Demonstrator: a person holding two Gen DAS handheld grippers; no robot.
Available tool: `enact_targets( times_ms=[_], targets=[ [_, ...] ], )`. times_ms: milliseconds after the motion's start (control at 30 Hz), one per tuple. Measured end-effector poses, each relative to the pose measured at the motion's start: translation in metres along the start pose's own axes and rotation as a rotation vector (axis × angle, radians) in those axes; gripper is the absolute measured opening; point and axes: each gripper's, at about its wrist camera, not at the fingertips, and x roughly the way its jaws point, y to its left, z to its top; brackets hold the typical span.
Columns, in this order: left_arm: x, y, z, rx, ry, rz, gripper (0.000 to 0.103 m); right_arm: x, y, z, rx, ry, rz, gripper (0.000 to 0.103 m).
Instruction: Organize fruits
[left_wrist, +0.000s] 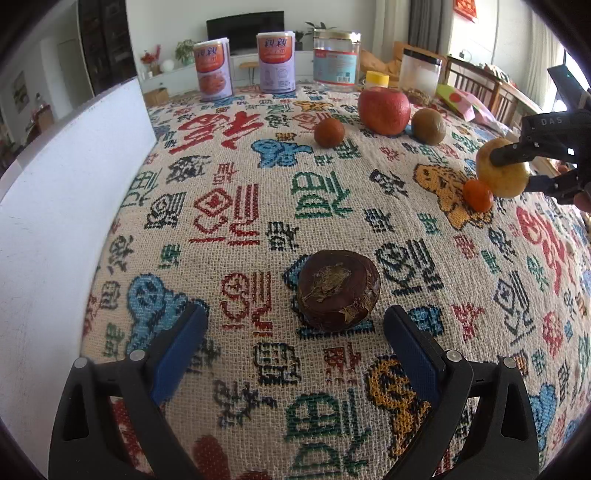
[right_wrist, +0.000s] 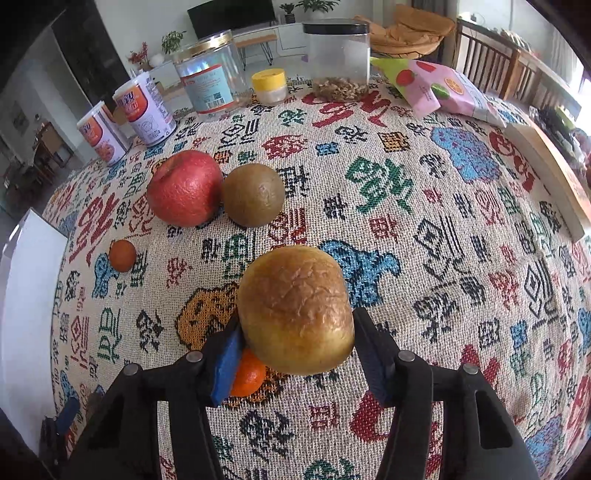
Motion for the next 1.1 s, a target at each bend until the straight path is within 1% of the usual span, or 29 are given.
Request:
enact_targets(
  times_ms=[33,100,133,167,200,267,300,367,400,467,533,567,600,633,667,700,733,767,833,900,967,1000,1033,1067,1100],
  targets=[
    [0.0,0.0,0.0,0.0,0.0,0.0,0.098,-0.008,-0.022,-0.005,0.109,-0.006,0.084,0.054],
    [0.0,0.0,0.0,0.0,0.0,0.0,0.098,-0.022,-0.066,-0.023,0.323,-0.01,0.301,0.052],
    [0.0,0.0,0.0,0.0,0.0,0.0,0.098,-0.026,-0.083,-0.035,0.403,-0.004,0.395,0.052],
    [0.0,0.0,0.0,0.0,0.0,0.0,0.098,-0.029,-0.098,-0.047,0.463,0.006,0.463,0.052],
    [0.001,0.0,0.0,0.0,0.0,0.0,0.098,-0.028,-0.109,-0.06,0.498,0.019,0.491,0.052],
    [0.0,0.0,0.0,0.0,0.0,0.0,0.098,-0.021,-0.127,-0.08,0.536,0.046,0.485,0.053],
    [0.0,0.0,0.0,0.0,0.0,0.0,0.098,-0.022,-0.135,-0.087,0.558,0.021,0.508,0.054],
    [0.0,0.0,0.0,0.0,0.0,0.0,0.098,-0.031,-0.14,-0.09,0.55,-0.016,0.476,0.054],
    [0.0,0.0,0.0,0.0,0.0,0.0,0.098,-0.036,-0.138,-0.088,0.516,-0.031,0.45,0.054],
    [0.0,0.0,0.0,0.0,0.0,0.0,0.098,-0.043,-0.129,-0.085,0.436,-0.05,0.378,0.054],
    [0.0,0.0,0.0,0.0,0.0,0.0,0.098,-0.053,-0.121,-0.08,0.363,-0.091,0.291,0.057],
    [0.0,0.0,0.0,0.0,0.0,0.0,0.098,-0.057,-0.116,-0.08,0.337,-0.111,0.256,0.057],
    [0.0,0.0,0.0,0.0,0.0,0.0,0.098,-0.064,-0.113,-0.082,0.316,-0.144,0.219,0.059],
    [0.0,0.0,0.0,0.0,0.0,0.0,0.098,-0.073,-0.108,-0.087,0.293,-0.185,0.181,0.062],
    [0.0,0.0,0.0,0.0,0.0,0.0,0.098,-0.083,-0.101,-0.093,0.263,-0.23,0.134,0.071],
    [0.0,0.0,0.0,0.0,0.0,0.0,0.098,-0.093,-0.093,-0.104,0.224,-0.269,0.068,0.084],
    [0.0,0.0,0.0,0.0,0.0,0.001,0.098,-0.098,-0.082,-0.116,0.177,-0.289,-0.002,0.091],
    [0.0,0.0,0.0,0.0,0.0,0.001,0.098,-0.1,-0.07,-0.129,0.12,-0.291,-0.06,0.097],
    [0.0,0.0,0.0,0.0,0.0,0.0,0.098,-0.089,-0.048,-0.149,0.0,-0.26,-0.128,0.098],
    [0.0,0.0,0.0,0.0,0.0,0.0,0.098,-0.072,-0.035,-0.162,-0.067,-0.229,-0.182,0.098],
    [0.0,0.0,0.0,0.0,0.0,0.0,0.098,-0.059,-0.033,-0.169,-0.076,-0.196,-0.216,0.098],
    [0.0,0.0,0.0,0.0,0.0,0.0,0.098,-0.053,-0.036,-0.168,-0.069,-0.177,-0.214,0.098],
    [0.0,0.0,0.0,0.0,0.0,0.0,0.098,-0.05,-0.039,-0.169,-0.058,-0.17,-0.205,0.1],
    [0.0,0.0,0.0,0.0,0.0,0.0,0.098,-0.05,-0.041,-0.17,-0.052,-0.173,-0.203,0.103],
    [0.0,0.0,0.0,0.0,0.0,0.0,0.098,-0.051,-0.042,-0.172,-0.055,-0.174,-0.205,0.103]
  ],
)
